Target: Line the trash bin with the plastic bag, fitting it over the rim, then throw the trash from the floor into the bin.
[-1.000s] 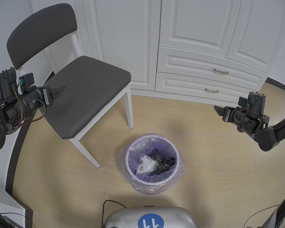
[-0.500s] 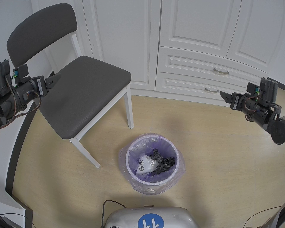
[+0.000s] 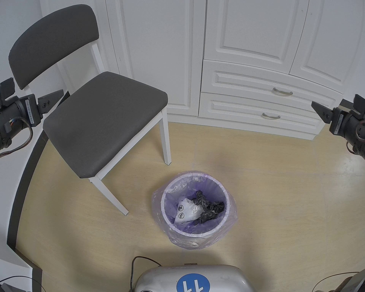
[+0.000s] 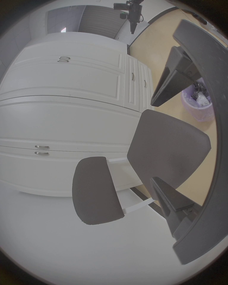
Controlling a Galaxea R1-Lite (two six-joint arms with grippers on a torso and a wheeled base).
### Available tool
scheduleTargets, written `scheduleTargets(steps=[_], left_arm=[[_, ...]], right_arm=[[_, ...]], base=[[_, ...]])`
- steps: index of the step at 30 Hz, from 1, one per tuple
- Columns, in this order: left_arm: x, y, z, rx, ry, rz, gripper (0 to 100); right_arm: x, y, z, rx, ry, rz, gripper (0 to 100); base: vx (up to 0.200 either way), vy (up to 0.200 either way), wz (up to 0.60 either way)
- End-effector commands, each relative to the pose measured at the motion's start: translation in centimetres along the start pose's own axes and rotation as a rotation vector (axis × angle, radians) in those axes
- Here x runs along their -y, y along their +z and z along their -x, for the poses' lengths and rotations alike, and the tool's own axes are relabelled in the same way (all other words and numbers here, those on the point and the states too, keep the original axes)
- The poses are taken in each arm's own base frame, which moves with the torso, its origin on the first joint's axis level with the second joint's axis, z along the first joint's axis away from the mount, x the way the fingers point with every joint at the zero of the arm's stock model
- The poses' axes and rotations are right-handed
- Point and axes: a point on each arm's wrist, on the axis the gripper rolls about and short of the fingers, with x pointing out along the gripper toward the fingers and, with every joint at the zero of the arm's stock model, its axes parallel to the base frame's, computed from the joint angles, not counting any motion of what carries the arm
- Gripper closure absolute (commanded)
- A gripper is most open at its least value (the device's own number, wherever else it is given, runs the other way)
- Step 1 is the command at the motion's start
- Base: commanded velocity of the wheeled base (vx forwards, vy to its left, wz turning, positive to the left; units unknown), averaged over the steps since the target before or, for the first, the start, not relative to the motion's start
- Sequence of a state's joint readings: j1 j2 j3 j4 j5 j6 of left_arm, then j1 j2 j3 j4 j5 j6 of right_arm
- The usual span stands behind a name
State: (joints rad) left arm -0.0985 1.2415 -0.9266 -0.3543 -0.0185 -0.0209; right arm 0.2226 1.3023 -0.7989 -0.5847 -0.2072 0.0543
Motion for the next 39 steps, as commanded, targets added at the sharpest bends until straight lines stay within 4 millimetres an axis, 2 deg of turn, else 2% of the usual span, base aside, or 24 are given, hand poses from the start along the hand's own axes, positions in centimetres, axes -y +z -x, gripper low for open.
scheduleTargets(steps=[1,7,8,9,16,18,22,29,34,36,39], left_arm=[[0.3,1.2,4.3,0.055,-0.016,0.002,0],[0.3,-0.3,6.8,0.042,-0.014,0.002,0],[0.3,-0.3,6.8,0.042,-0.014,0.002,0],[0.3,-1.0,7.6,0.037,-0.014,0.002,0],[0.3,-2.7,10.5,0.045,-0.015,0.014,0],[0.3,-2.8,10.9,0.054,-0.015,0.022,0],[0.3,-3.2,13.5,0.097,-0.016,0.04,0],[0.3,-3.5,17.9,0.097,-0.005,0.04,0],[0.2,-4.0,19.6,0.11,0.019,0.042,0],[0.2,-4.5,20.9,0.116,0.039,0.043,0],[0.2,-4.7,21.4,0.116,0.042,0.043,0]], right_arm=[[1.0,1.0,5.0,0.083,-0.008,0.013,0],[2.1,1.1,8.8,0.146,-0.046,0.018,0],[2.1,1.1,8.8,0.146,-0.046,0.018,0],[2.4,1.0,9.9,0.164,-0.066,0.02,0],[3.5,0.0,13.0,0.206,-0.161,0.021,0],[3.6,-0.1,13.4,0.211,-0.168,0.021,0],[4.2,-1.0,15.9,0.246,-0.207,0.062,0],[4.7,-2.5,19.6,0.207,-0.232,0.076,0],[4.9,-3.4,21.7,0.189,-0.235,0.08,0],[5.0,-4.2,23.0,0.18,-0.244,0.084,0],[5.0,-4.5,23.6,0.177,-0.25,0.085,0]], base=[[0.0,0.0,0.0],[0.0,0.0,0.0],[0.0,0.0,0.0],[0.0,0.0,0.0],[0.0,0.0,0.0],[0.0,0.0,0.0],[0.0,0.0,0.0],[0.0,0.0,0.0],[0.0,0.0,0.0],[0.0,0.0,0.0],[0.0,0.0,0.0]])
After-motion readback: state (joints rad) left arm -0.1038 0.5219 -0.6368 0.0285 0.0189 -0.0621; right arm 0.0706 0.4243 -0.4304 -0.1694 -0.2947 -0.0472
